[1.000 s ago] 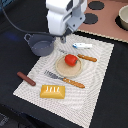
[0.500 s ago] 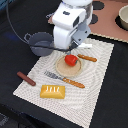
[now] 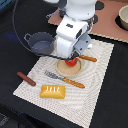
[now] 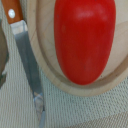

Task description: Interact with the objects in diverse but meaningful ways.

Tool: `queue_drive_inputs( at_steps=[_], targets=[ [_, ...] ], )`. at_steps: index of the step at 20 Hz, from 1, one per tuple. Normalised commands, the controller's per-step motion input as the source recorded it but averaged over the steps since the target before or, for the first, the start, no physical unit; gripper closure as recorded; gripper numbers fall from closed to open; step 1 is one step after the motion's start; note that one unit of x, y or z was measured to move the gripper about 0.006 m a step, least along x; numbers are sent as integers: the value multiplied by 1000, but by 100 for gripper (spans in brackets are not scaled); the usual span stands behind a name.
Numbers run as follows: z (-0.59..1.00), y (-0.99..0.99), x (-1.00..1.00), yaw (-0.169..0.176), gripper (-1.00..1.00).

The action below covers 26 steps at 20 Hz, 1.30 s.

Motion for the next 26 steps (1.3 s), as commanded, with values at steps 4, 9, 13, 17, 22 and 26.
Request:
queue_drive_inputs(
  at_steps=[4,9,13,17,22,26],
  targets=[
    [-74,-34,151,0,-100],
    [-81,0,227,0,-100],
    [-144,0,151,0,-100],
    [-195,-12,76,0,-100],
    [-115,-21,22,0,100],
    [-76,-7,32,0,100]
  ],
)
